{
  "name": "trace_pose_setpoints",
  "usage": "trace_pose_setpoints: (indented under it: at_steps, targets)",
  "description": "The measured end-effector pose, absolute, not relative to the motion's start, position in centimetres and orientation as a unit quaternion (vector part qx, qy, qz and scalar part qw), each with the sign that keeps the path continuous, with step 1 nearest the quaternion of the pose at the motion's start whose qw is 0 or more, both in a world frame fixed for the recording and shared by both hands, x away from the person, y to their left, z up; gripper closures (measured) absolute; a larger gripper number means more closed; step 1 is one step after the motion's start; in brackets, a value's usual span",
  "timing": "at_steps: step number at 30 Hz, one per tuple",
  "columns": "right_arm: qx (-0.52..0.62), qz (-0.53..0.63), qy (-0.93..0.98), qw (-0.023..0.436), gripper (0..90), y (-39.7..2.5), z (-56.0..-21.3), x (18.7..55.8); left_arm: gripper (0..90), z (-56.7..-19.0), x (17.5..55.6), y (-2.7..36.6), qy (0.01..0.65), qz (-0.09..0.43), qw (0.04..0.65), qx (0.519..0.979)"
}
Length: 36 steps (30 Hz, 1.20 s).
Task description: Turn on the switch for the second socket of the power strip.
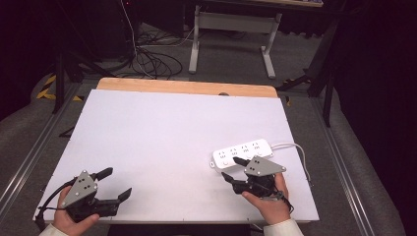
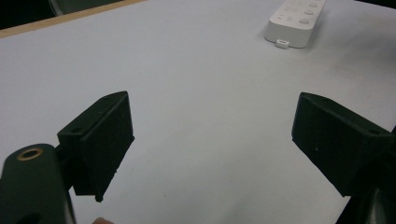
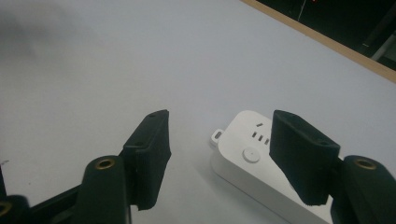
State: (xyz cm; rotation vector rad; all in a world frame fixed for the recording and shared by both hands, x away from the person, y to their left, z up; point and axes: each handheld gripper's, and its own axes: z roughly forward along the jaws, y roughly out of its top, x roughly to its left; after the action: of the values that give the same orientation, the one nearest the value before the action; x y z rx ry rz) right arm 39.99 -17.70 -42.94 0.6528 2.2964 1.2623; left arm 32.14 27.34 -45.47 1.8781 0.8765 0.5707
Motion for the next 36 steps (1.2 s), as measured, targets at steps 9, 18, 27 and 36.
trace_pose_setpoints:
  at_steps: [9,18,27,36]
  targets:
    - [0.248,0.452,0.829,0.216,40.7,-17.9,-41.9,40.9,13.4,-45.5,32.2,27.4,0.361,0.236,0.475,0.767]
    - [0.262,0.444,0.83,0.214,45.5,-18.4,-41.4,42.2,13.4,-45.5,32.3,27.4,0.362,0.236,0.47,0.77]
    - [0.283,0.437,0.828,0.207,48.8,-19.3,-41.1,43.8,13.4,-45.6,32.3,27.4,0.362,0.236,0.47,0.77]
    - [0.306,0.43,0.823,0.21,49.7,-20.4,-41.3,45.0,13.4,-45.6,32.3,27.4,0.362,0.237,0.469,0.77]
